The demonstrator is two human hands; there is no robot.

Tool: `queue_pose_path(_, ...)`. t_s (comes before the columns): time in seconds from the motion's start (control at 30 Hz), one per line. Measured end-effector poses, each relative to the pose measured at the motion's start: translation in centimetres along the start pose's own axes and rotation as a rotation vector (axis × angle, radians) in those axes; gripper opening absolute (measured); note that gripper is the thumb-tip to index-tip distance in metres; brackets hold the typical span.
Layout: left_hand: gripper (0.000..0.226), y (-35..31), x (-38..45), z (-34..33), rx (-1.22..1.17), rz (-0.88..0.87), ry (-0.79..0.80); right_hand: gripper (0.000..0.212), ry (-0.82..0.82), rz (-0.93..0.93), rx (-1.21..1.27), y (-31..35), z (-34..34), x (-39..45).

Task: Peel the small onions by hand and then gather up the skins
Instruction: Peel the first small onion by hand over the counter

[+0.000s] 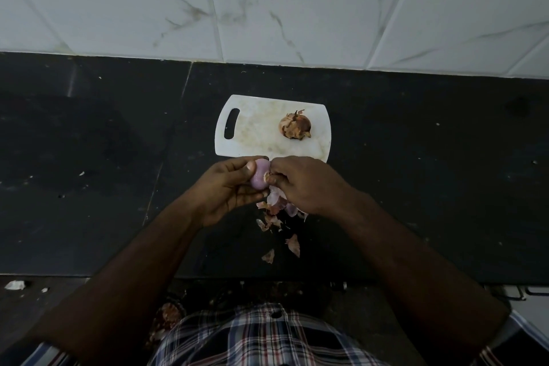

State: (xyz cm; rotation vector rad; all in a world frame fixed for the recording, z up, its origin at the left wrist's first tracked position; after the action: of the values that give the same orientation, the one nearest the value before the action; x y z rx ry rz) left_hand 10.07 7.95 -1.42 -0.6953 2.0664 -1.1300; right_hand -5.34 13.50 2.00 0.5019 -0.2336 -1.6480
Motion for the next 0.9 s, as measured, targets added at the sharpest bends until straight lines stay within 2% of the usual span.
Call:
queue_pose_path(0.1, 0.037, 0.4, 0.3, 0.1, 0.016, -0.038, -0.046, 0.018, 0.0, 0.148, 0.023, 0.8, 0.3, -0.4)
queue_pose_path(0.17, 0.032, 0.6, 0.4, 0.0, -0.005, -0.055, -0.095, 0.025, -0.133, 0.174, 0.041, 1.5, 0.5, -0.9)
queue_pose_path(0.23, 0.032, 0.7, 0.6, -0.3, -0.069, -0.048, -0.118, 0.03, -0.288, 0.048, 0.163, 0.8, 1.0, -0.9)
queue_pose_path(0.33, 0.043, 0.5, 0.8, -0.8, -0.135, -0.054, -0.129, 0.015, -0.306, -0.206, 0.517, -1.2, 0.5, -0.4)
queue_pose_path(0.4, 0.046, 0.5, 0.9, -1.5, -0.135, -0.067, -0.135, 0.016, -0.365, -0.266, 0.634, -1.5, -0.1, -0.3)
queue_pose_path(0.63, 0.053, -0.1, 1.7, -3.3, -0.096, -0.171, -0.174, 0.004, -0.652, -0.336, 0.577, -0.1, -0.5, -0.4)
queue_pose_path(0.73, 0.05, -0.5, 1.6, -3.6, -0.084, -0.183, -0.147, 0.014, -0.601, -0.37, 0.607, 0.3, 0.0, -0.2)
queue_pose_path(0.83, 0.039, -0.7, 1.4, -3.6, -0.148, -0.177, -0.113, 0.021, -0.329, -0.578, 0.768, -0.5, -0.2, 0.3)
queue_pose_path(0.9, 0.033, -0.9, 1.2, -3.4, -0.145, -0.173, -0.092, 0.02, -0.188, -0.617, 0.777, -1.1, -0.8, -0.1)
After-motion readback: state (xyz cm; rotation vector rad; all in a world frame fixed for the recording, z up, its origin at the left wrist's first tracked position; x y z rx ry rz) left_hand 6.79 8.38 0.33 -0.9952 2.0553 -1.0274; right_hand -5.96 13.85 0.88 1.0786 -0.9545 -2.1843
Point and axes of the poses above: each hand's wrist, its own x-axis towards the middle knuckle, its own z-axis out of the back of the hand, y = z × x, the point moved 4 cm from there along x, towards the middle knuckle, and after that the axes turned 10 degrees about -z, right-handed, at the moved point
